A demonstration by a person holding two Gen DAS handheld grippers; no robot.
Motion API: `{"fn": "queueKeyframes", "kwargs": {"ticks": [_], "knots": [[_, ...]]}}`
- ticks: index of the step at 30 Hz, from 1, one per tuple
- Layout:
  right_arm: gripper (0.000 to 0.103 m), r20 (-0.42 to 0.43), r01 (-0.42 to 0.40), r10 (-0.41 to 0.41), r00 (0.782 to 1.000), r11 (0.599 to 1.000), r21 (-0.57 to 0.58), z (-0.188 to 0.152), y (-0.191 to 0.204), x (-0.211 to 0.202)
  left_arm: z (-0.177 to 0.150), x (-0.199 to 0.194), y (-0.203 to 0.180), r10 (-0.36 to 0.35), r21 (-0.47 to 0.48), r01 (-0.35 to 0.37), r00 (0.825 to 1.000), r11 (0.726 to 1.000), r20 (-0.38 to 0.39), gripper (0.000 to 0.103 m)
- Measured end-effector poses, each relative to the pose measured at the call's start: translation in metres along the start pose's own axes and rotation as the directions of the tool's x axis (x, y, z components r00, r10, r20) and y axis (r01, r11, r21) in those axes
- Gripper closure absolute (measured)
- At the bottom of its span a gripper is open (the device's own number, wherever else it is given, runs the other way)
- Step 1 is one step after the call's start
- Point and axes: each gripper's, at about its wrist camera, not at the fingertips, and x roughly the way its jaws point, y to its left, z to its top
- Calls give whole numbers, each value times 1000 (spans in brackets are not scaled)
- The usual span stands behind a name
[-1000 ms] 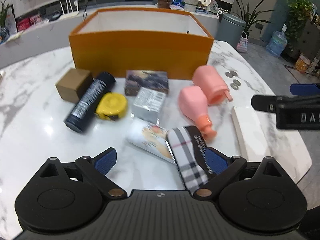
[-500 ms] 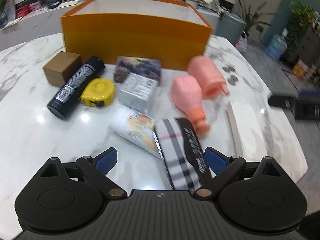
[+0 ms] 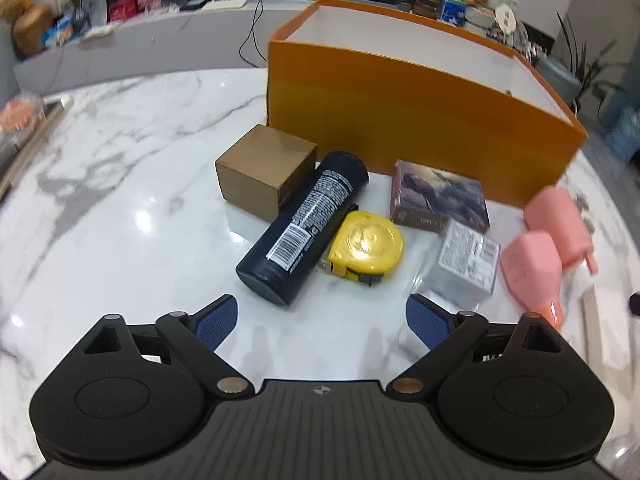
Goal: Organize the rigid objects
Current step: 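Grasp the navy spray can with the left tool while the right tool grasps the pink cup bottle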
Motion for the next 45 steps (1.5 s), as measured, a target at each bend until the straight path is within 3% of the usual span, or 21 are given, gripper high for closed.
{"fn": "queueKeyframes", "kwargs": {"ticks": [4, 10, 14, 17, 26, 32, 36, 40, 42, 45], "knots": [[3, -12, -44, 44, 999, 999, 25, 12, 3, 15, 11, 7, 10, -58, -40, 59, 998, 997, 15, 0], [3, 32, -134, 131, 991, 987, 93, 35, 3, 34, 26, 15, 9, -21, 52, 19, 999, 998, 36, 0], [3, 32, -167, 165, 986, 980, 105, 47, 7, 51, 32, 29, 14, 0, 81, -2, 1000, 997, 26, 12], [3, 26, -179, 177, 984, 979, 98, 53, 15, 62, 33, 40, 17, -10, 94, 11, 1000, 996, -10, 20], [3, -4, -187, 188, 982, 978, 89, 66, 24, 91, 37, 40, 23, -35, 172, 40, 999, 984, -27, 21], [3, -26, -180, 183, 983, 979, 97, 67, 25, 105, 31, 40, 25, -8, 249, 24, 998, 968, -63, 34], [12, -49, -182, 187, 981, 979, 98, 67, 29, 115, 26, 48, 17, -19, 285, 31, 999, 958, -44, 41], [12, -51, -199, 205, 977, 975, 100, 69, 34, 121, 27, 53, 12, -21, 312, 26, 1000, 950, -18, 41], [13, -59, -196, 202, 978, 976, 94, 70, 35, 124, 29, 55, 16, -49, 291, 50, 999, 955, -14, 49], [27, -70, -198, 203, 977, 977, 74, 72, 36, 130, 28, 54, 16, -61, 311, 62, 998, 948, -13, 51]]}}
